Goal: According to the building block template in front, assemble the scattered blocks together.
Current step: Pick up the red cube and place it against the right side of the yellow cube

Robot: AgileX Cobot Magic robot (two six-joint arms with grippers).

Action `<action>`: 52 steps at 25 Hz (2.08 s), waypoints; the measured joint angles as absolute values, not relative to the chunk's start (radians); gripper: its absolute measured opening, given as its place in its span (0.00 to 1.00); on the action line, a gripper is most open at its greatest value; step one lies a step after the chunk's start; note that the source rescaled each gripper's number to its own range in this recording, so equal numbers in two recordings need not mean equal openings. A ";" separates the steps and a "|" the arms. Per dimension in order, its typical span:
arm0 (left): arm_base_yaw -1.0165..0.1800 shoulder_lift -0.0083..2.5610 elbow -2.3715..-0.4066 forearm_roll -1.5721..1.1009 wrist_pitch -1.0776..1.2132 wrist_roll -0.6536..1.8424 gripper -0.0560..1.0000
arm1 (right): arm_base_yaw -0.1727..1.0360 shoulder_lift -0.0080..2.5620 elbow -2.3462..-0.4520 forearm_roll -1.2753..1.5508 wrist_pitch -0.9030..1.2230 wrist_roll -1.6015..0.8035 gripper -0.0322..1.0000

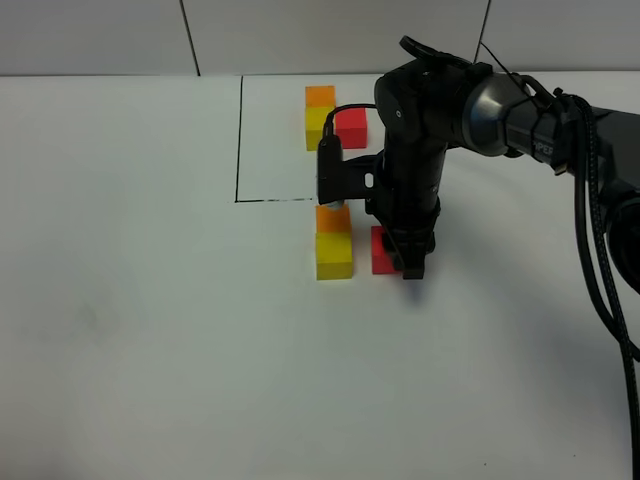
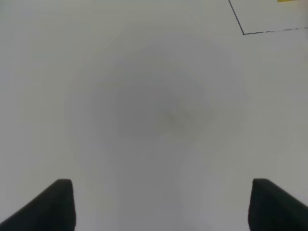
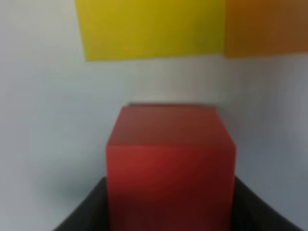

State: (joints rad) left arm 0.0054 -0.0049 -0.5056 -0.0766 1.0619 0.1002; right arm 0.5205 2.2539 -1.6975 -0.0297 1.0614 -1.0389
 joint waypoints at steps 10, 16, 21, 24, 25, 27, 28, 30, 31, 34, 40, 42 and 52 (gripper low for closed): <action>0.005 -0.005 -0.506 -0.077 1.062 0.100 0.78 | 0.549 2.266 -1.699 -0.025 1.025 -1.035 0.03; 0.005 -0.005 -0.506 -0.077 1.062 0.100 0.78 | 0.551 2.266 -1.699 0.000 1.009 -1.035 0.03; 0.005 -0.005 -0.506 -0.077 1.062 0.100 0.78 | 0.551 2.266 -1.699 0.017 1.003 -1.034 0.03; 0.005 -0.005 -0.506 -0.077 1.062 0.100 0.78 | 0.551 2.267 -1.699 0.040 0.998 -1.029 0.03; 0.005 -0.005 -0.506 -0.077 1.062 0.100 0.78 | 0.551 2.268 -1.699 0.046 0.997 -1.028 0.03; 0.005 -0.005 -0.506 -0.077 1.062 0.100 0.78 | 0.551 2.268 -1.699 0.050 0.997 -1.027 0.03; 0.005 -0.005 -0.506 -0.077 1.062 0.100 0.78 | 0.551 2.268 -1.699 0.050 0.997 -1.027 0.03; 0.005 -0.005 -0.506 -0.077 1.062 0.100 0.78 | 0.551 2.268 -1.699 0.050 0.997 -1.027 0.03; 0.005 -0.005 -0.506 -0.077 1.062 0.100 0.78 | 0.551 2.268 -1.699 0.050 0.999 -1.027 0.03; 0.005 -0.005 -0.506 -0.077 1.062 0.100 0.78 | 0.551 2.268 -1.699 0.051 1.004 -1.026 0.03; 0.005 -0.005 -0.506 -0.077 1.062 0.099 0.78 | 0.551 2.268 -1.699 0.054 1.009 -1.027 0.03; 0.005 -0.005 -0.506 -0.077 1.062 0.100 0.78 | 0.551 2.268 -1.699 0.054 1.009 -1.027 0.03; 0.005 -0.005 -0.506 -0.077 1.062 0.100 0.78 | 0.551 2.268 -1.699 0.056 1.002 -1.028 0.03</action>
